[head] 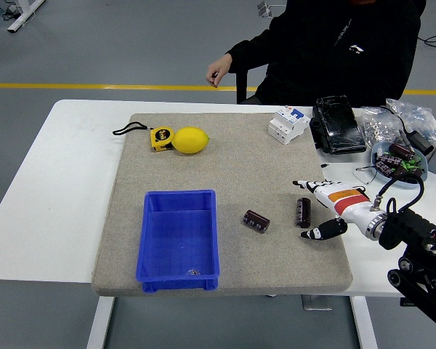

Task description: Pick up the battery,place it into the box

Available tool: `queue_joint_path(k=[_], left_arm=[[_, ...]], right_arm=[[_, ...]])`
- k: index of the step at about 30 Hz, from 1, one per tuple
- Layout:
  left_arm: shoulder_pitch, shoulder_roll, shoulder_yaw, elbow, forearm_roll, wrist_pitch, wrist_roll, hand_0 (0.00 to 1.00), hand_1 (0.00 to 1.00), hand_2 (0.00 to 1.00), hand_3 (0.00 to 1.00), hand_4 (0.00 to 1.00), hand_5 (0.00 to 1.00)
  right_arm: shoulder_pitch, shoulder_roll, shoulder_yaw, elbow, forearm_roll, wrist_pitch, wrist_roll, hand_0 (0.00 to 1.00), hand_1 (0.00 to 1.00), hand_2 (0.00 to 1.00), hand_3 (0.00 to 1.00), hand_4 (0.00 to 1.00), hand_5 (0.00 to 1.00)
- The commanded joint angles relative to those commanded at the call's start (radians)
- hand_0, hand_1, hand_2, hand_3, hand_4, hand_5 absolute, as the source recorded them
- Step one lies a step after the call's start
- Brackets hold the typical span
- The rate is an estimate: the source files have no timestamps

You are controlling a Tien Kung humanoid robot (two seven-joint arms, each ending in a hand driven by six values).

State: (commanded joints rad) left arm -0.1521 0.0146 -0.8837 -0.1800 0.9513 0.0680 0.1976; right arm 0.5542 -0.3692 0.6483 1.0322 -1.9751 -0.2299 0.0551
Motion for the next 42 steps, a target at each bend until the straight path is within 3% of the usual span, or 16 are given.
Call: queue_joint_path(k=[7, 19, 20, 24, 25, 26, 42], left_arm=[[0.0, -0.001, -0.007, 0.0, 0.014, -0.004, 0.005, 0.796, 0.776, 0.795, 0.614, 0.682, 0.61], [-0.002, 0.0, -0.005, 0.0, 0.019, -0.008, 0.008, 0.796, 0.774, 0.794, 0.613, 0.681, 0.609], [-0.003, -0.001, -0.005, 0.0, 0.018, -0.007, 0.008, 0.797, 0.776, 0.794, 0.613, 0.681, 0.61], [-0.007, -0.002, -0.004, 0.0, 0.021, -0.007, 0.009, 0.797, 0.776, 0.794, 0.613, 0.681, 0.61], [-0.007, -0.002, -0.005, 0.0, 0.023, -0.007, 0.009, 0.797, 0.776, 0.794, 0.613, 0.681, 0.61], [-0.01, -0.002, -0.005, 0.0, 0.027, -0.009, 0.01, 0.797, 0.776, 0.794, 0.613, 0.681, 0.61], [-0.017, -0.004, -0.021, 0.0, 0.056, -0.015, 0.017, 0.797, 0.775, 0.794, 0.614, 0.681, 0.609]], right_arm=[[-0.002, 0.011, -0.022, -0.019, 0.032, -0.053, -0.001, 0.628, 0.731, 0.785, 0.859, 0.998, 0.353], [-0.002, 0.044, -0.038, -0.051, 0.076, -0.087, -0.002, 0.624, 0.726, 0.778, 0.853, 0.998, 0.353], [-0.003, 0.046, -0.038, -0.054, 0.078, -0.091, -0.003, 0.604, 0.714, 0.768, 0.844, 0.998, 0.303], [-0.004, 0.053, -0.038, -0.071, 0.086, -0.114, -0.008, 0.604, 0.714, 0.768, 0.844, 0.998, 0.303], [-0.005, 0.054, -0.038, -0.071, 0.087, -0.118, -0.009, 0.533, 0.678, 0.748, 0.822, 0.998, 0.242], [-0.004, 0.054, -0.04, -0.069, 0.085, -0.131, -0.015, 0.533, 0.678, 0.748, 0.822, 0.998, 0.242], [-0.002, 0.059, -0.056, -0.082, 0.095, -0.156, -0.014, 0.463, 0.636, 0.722, 0.788, 0.998, 0.244]])
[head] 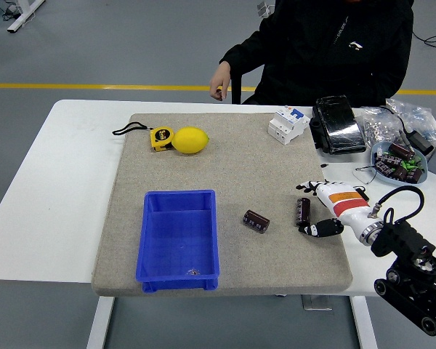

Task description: Pick up the battery,place it into the box

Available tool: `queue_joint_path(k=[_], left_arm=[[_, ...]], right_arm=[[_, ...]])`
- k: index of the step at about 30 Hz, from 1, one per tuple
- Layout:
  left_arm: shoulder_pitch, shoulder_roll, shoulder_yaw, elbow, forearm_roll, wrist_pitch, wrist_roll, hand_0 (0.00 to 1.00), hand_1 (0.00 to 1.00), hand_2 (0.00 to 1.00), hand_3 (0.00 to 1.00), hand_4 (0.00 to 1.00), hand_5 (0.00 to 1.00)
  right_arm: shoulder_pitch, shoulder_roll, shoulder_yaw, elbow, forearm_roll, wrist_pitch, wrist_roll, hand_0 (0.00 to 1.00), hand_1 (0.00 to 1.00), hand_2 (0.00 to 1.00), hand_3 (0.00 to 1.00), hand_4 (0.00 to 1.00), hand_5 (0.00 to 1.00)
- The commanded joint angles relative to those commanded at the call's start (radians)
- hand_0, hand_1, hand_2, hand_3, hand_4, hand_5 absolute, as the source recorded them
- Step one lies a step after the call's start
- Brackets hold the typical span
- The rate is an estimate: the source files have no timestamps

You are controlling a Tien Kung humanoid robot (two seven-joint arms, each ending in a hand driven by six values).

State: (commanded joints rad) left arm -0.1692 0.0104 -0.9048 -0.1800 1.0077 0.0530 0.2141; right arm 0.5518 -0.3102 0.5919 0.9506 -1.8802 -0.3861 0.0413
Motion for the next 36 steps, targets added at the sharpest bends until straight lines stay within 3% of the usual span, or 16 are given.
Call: queue_joint_path(k=[13, 14, 25, 26, 36], left_arm=[[-0.002, -0.001, -0.006, 0.0, 0.012, -0.004, 0.003, 0.796, 0.775, 0.793, 0.614, 0.678, 0.609], [-0.003, -0.001, -0.006, 0.0, 0.011, -0.004, 0.003, 0.796, 0.775, 0.793, 0.615, 0.678, 0.61], [-0.006, 0.001, 0.004, 0.0, 0.004, -0.006, 0.002, 0.795, 0.774, 0.793, 0.616, 0.678, 0.61], [-0.006, 0.001, 0.004, 0.0, 0.005, -0.006, 0.002, 0.795, 0.773, 0.793, 0.616, 0.678, 0.609], [-0.002, 0.003, 0.009, 0.0, 0.002, -0.01, 0.004, 0.795, 0.772, 0.792, 0.615, 0.678, 0.61]], right_arm=[[0.006, 0.01, -0.005, -0.009, 0.011, -0.01, 0.021, 0.431, 0.615, 0.689, 0.772, 0.972, 0.223], [0.006, 0.01, -0.004, -0.009, 0.011, -0.01, 0.021, 0.422, 0.604, 0.661, 0.706, 0.943, 0.222], [0.004, 0.01, 0.006, -0.017, 0.006, -0.002, 0.017, 0.398, 0.59, 0.626, 0.652, 0.913, 0.217], [0.003, 0.01, 0.006, -0.018, 0.005, -0.002, 0.016, 0.367, 0.539, 0.573, 0.566, 0.85, 0.197], [0.001, 0.01, 0.007, -0.012, 0.003, -0.003, 0.013, 0.348, 0.515, 0.555, 0.542, 0.833, 0.192]])
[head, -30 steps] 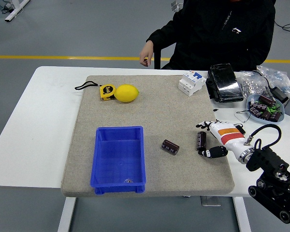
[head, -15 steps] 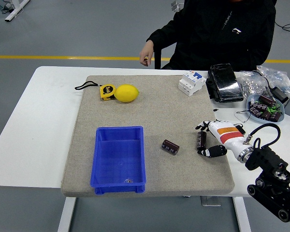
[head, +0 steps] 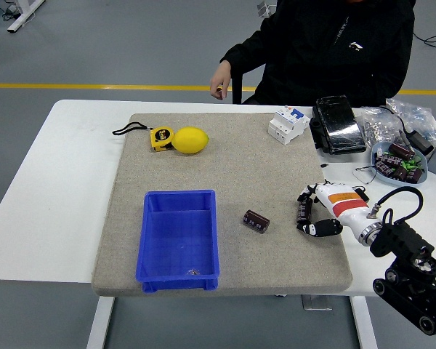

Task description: Pick up the battery,place it into the box

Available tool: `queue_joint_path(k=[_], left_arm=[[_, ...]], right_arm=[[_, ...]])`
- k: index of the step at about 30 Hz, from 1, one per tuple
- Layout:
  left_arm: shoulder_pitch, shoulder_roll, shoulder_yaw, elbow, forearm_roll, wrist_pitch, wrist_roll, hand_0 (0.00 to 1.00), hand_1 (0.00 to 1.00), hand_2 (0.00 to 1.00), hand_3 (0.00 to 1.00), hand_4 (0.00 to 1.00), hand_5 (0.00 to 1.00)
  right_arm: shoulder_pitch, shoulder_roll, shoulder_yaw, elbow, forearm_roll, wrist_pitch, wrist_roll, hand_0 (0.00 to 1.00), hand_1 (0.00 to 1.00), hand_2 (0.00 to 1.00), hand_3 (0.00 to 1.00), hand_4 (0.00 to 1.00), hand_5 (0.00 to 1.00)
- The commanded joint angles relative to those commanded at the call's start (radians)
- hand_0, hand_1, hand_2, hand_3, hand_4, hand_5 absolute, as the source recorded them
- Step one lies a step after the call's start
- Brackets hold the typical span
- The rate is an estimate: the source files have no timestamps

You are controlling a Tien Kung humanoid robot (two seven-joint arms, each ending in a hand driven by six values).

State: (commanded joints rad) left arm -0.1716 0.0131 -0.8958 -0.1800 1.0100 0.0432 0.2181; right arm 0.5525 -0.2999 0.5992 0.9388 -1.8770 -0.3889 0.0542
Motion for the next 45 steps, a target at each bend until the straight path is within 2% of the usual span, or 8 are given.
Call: queue_joint_path(k=[9, 17, 31, 35, 38, 43, 44, 45], left_arm=[[0.002, 0.003, 0.002, 0.0, -0.002, -0.003, 0.0, 0.794, 0.771, 0.791, 0.615, 0.678, 0.61], [0.004, 0.004, -0.006, 0.0, 0.008, -0.003, 0.002, 0.794, 0.769, 0.79, 0.615, 0.678, 0.61], [0.006, 0.006, -0.017, 0.0, 0.016, 0.0, 0.001, 0.794, 0.771, 0.79, 0.614, 0.678, 0.609], [0.005, 0.01, -0.018, 0.0, 0.017, 0.0, 0.002, 0.794, 0.77, 0.792, 0.613, 0.679, 0.611], [0.005, 0.012, -0.027, 0.0, 0.028, -0.001, 0.006, 0.794, 0.771, 0.79, 0.614, 0.678, 0.609], [0.008, 0.014, -0.031, 0.0, 0.033, -0.002, 0.009, 0.794, 0.771, 0.79, 0.614, 0.678, 0.609], [0.009, 0.014, -0.032, 0.0, 0.034, -0.002, 0.01, 0.795, 0.772, 0.79, 0.613, 0.678, 0.608], [0.011, 0.015, -0.033, 0.0, 0.035, -0.003, 0.011, 0.795, 0.772, 0.79, 0.613, 0.678, 0.608]], right_arm=[[0.0, -0.007, 0.011, 0.016, -0.005, 0.003, -0.004, 0.315, 0.487, 0.538, 0.527, 0.798, 0.188], [0.004, -0.005, 0.025, 0.108, -0.029, 0.004, -0.023, 0.307, 0.482, 0.536, 0.526, 0.785, 0.19], [0.074, 0.113, -0.039, 0.378, 0.013, 0.041, -0.041, 0.308, 0.478, 0.532, 0.519, 0.764, 0.195], [0.111, 0.15, -0.089, 0.399, 0.018, 0.057, -0.049, 0.309, 0.48, 0.532, 0.519, 0.759, 0.199], [0.137, 0.173, -0.13, 0.387, 0.05, 0.076, -0.046, 0.383, 0.525, 0.572, 0.547, 0.796, 0.211], [0.17, 0.205, -0.177, 0.359, 0.095, 0.114, -0.04, 0.383, 0.525, 0.572, 0.547, 0.796, 0.211], [0.178, 0.214, -0.187, 0.353, 0.1, 0.125, -0.042, 0.496, 0.612, 0.685, 0.799, 0.994, 0.376], [0.185, 0.222, -0.197, 0.347, 0.104, 0.134, -0.044, 0.496, 0.612, 0.685, 0.799, 0.994, 0.376]])
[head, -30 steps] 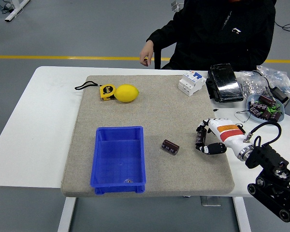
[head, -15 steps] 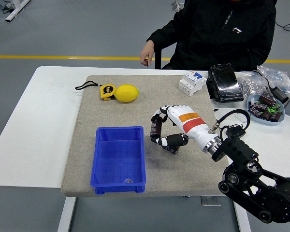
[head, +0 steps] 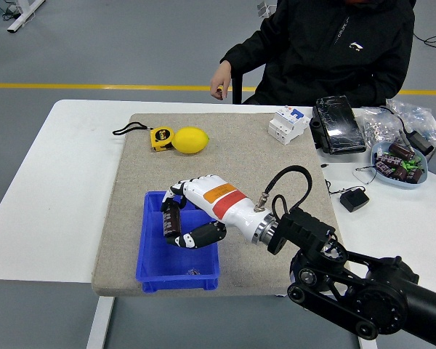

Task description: Pick up the battery,place it into the box

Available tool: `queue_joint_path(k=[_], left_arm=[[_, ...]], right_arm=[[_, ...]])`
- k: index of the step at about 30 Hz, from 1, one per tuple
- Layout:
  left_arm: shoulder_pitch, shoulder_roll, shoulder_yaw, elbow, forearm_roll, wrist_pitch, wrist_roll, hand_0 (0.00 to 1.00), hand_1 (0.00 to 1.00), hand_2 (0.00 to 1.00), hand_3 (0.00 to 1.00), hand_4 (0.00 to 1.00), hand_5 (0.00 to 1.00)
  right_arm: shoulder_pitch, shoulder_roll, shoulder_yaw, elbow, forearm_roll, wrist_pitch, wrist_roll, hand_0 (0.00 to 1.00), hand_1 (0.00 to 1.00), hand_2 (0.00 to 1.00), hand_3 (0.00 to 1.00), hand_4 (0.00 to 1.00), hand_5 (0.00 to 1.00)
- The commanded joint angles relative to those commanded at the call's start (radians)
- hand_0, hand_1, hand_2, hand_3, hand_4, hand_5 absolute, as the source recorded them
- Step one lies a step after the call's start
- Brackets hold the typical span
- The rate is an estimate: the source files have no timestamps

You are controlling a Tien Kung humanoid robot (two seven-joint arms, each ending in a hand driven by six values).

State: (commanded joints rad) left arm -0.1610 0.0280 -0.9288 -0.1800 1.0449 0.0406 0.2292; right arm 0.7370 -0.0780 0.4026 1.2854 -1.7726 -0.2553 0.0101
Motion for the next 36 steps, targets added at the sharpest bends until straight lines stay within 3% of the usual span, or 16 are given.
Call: queue_joint_path(k=[4, 5, 9, 17, 22, 23, 28, 29, 34, 35, 36], left_arm=[[0.003, 0.001, -0.005, 0.0, 0.01, -0.002, 0.004, 0.795, 0.772, 0.79, 0.613, 0.678, 0.608], [0.004, 0.002, -0.005, 0.0, 0.01, -0.002, 0.005, 0.795, 0.771, 0.791, 0.614, 0.678, 0.608], [0.006, 0.002, -0.009, 0.0, 0.015, -0.003, 0.007, 0.795, 0.771, 0.791, 0.614, 0.678, 0.608], [0.004, -0.001, -0.052, 0.0, 0.057, -0.004, 0.014, 0.794, 0.772, 0.79, 0.615, 0.678, 0.607], [0.006, 0.001, -0.047, 0.0, 0.054, -0.004, 0.015, 0.794, 0.772, 0.79, 0.615, 0.678, 0.607], [0.007, 0.002, -0.046, 0.0, 0.053, -0.004, 0.015, 0.793, 0.772, 0.789, 0.615, 0.679, 0.606], [0.006, 0.003, -0.045, 0.0, 0.051, -0.006, 0.015, 0.793, 0.772, 0.789, 0.615, 0.679, 0.606], [0.005, 0.003, -0.046, 0.0, 0.052, -0.006, 0.015, 0.793, 0.772, 0.789, 0.616, 0.679, 0.606], [0.002, 0.001, -0.043, 0.0, 0.051, -0.008, 0.014, 0.793, 0.772, 0.789, 0.616, 0.679, 0.606], [0.002, 0.001, -0.043, 0.0, 0.05, -0.008, 0.013, 0.792, 0.773, 0.788, 0.616, 0.679, 0.607], [0.001, 0.0, -0.042, 0.0, 0.05, -0.008, 0.013, 0.792, 0.773, 0.788, 0.616, 0.679, 0.607]], right_arm=[[0.023, 0.035, -0.027, -0.035, 0.0, 0.029, -0.008, 0.496, 0.612, 0.685, 0.799, 0.994, 0.376], [0.026, 0.041, -0.029, -0.04, 0.001, 0.033, -0.009, 0.569, 0.651, 0.727, 0.914, 0.998, 0.423], [0.034, 0.055, -0.033, -0.052, -0.002, 0.026, -0.004, 0.569, 0.651, 0.727, 0.914, 0.998, 0.423], [0.041, 0.036, 0.005, -0.06, -0.014, -0.016, 0.0, 0.532, 0.629, 0.704, 0.888, 0.998, 0.428], [0.056, -0.004, 0.077, -0.089, -0.098, -0.027, -0.006, 0.532, 0.629, 0.704, 0.888, 0.998, 0.428], [0.057, -0.016, 0.088, -0.101, -0.12, -0.026, -0.009, 0.496, 0.589, 0.663, 0.654, 0.995, 0.412], [0.024, -0.061, 0.131, -0.154, -0.13, -0.034, -0.007, 0.496, 0.589, 0.663, 0.654, 0.995, 0.412], [0.008, -0.069, 0.142, -0.164, -0.122, -0.041, -0.003, 0.475, 0.571, 0.65, 0.608, 0.985, 0.404], [-0.055, -0.088, 0.178, -0.194, -0.116, -0.055, 0.001, 0.475, 0.571, 0.65, 0.608, 0.985, 0.404], [-0.063, -0.091, 0.181, -0.196, -0.115, -0.057, 0.001, 0.466, 0.56, 0.613, 0.543, 0.972, 0.393], [-0.071, -0.093, 0.182, -0.199, -0.113, -0.059, 0.002, 0.466, 0.56, 0.613, 0.543, 0.972, 0.393]])
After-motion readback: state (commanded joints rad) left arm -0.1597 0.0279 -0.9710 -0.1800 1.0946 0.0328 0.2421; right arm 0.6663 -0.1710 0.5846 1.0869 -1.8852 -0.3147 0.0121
